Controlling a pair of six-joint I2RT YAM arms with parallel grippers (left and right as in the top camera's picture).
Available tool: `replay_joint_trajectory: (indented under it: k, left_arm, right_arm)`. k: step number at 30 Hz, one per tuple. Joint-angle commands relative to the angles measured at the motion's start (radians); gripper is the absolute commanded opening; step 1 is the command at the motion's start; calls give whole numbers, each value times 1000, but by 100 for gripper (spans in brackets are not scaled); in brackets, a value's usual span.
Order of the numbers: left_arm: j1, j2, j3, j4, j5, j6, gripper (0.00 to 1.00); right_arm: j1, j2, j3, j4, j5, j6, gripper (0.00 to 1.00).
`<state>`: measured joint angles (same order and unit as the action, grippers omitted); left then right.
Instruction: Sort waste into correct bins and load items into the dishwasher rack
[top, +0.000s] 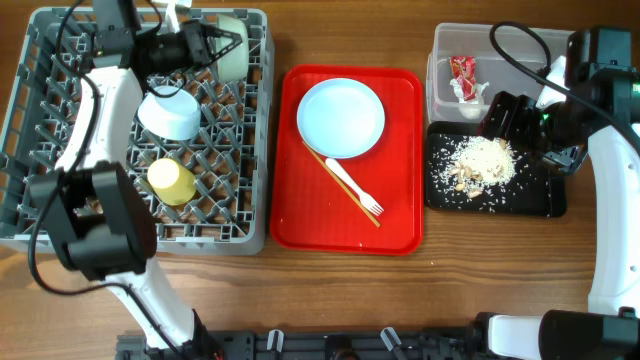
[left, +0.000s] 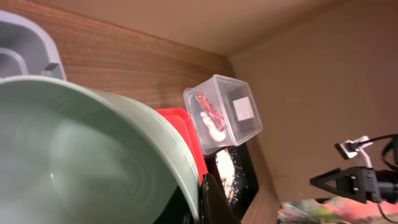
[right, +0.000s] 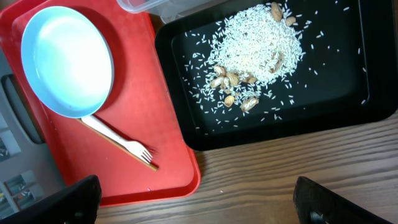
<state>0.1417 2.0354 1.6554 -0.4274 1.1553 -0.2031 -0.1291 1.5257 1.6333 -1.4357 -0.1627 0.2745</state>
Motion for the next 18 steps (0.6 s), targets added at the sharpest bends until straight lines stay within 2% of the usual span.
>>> replay_joint_trajectory:
  k: [1, 10, 12, 14, 15, 16, 17, 18]
  left_arm:
    - [32, 60, 2, 50, 94, -40, 4]
    - [117, 121, 2, 65, 89, -67, 4]
    - [140, 121, 2, 23, 48, -67, 9]
    - [157, 121, 2, -34, -29, -66, 22]
    - [166, 121, 2, -61, -79, -66, 38]
    - [172, 121, 2, -64, -85, -66, 48]
    - [183, 121, 2, -60, -85, -66, 66]
    - [190, 121, 2, -59, -90, -67, 75]
  right_arm:
    - [-3, -15, 9, -2, 17, -9, 100]
    - [-3, -15, 9, -5, 17, -5, 100]
    - [-3, -15, 9, -5, 17, -4, 100]
    - [-3, -15, 9, -5, 17, -2, 100]
    - [-3, -15, 9, -5, 17, -3, 100]
    - [-3, -15, 9, -6, 17, -3, 100]
    - [-3, -15, 9, -6, 17, -3, 100]
    - [-3, -15, 9, -6, 17, -3, 100]
